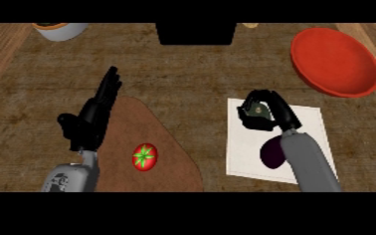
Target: Pick the squash from the placemat and place it in the bowl
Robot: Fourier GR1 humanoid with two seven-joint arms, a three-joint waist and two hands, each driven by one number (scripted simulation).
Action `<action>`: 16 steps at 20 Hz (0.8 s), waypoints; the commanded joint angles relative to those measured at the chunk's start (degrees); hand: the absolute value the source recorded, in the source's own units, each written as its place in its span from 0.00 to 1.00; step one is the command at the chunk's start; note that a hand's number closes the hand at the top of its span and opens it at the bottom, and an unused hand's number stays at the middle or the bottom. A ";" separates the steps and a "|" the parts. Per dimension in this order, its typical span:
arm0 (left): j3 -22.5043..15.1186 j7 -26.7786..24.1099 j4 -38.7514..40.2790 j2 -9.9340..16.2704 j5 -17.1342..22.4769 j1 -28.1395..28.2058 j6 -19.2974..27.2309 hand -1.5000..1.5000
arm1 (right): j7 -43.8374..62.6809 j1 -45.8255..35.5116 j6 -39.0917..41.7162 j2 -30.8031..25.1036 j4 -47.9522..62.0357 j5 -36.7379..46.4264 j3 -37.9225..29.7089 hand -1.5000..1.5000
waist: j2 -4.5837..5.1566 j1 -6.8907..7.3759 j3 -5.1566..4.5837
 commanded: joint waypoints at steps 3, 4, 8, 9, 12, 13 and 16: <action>1.90 0.16 0.23 1.64 1.35 -0.85 -1.44 0.50 | 11.33 -6.36 -17.15 5.32 -4.74 -3.69 -2.53 1.00 | 0.06 0.46 0.17; 0.77 -0.28 -1.47 1.42 1.15 0.63 -1.94 0.50 | 9.96 -6.38 -19.62 5.36 -5.55 -4.75 -1.20 1.00 | 0.04 0.73 0.20; 1.55 1.43 0.44 1.06 0.81 -2.06 -0.95 0.50 | 14.41 -7.65 -26.69 5.44 -14.21 0.25 3.57 1.00 | -0.06 -0.19 0.14; 0.76 1.76 -0.37 0.96 0.26 -0.43 -0.87 0.50 | 15.66 -7.62 -26.33 5.46 -17.13 3.23 3.29 1.00 | -0.17 -0.42 0.13; 1.59 1.54 1.01 0.46 0.63 -1.99 -0.45 0.50 | 25.02 -9.20 -28.72 5.48 -23.37 10.13 8.01 1.00 | -0.16 -0.59 0.10; 1.36 -1.49 1.71 0.42 0.20 -0.47 -0.68 0.50 | 28.25 -11.42 -24.98 2.78 -25.71 10.49 5.80 1.00 | -0.14 -0.65 0.10; 2.85 1.02 1.47 1.09 1.85 -2.08 -1.49 0.50 | 38.00 -11.58 -22.25 1.89 -32.81 16.15 7.46 1.00 | -0.12 -0.73 0.11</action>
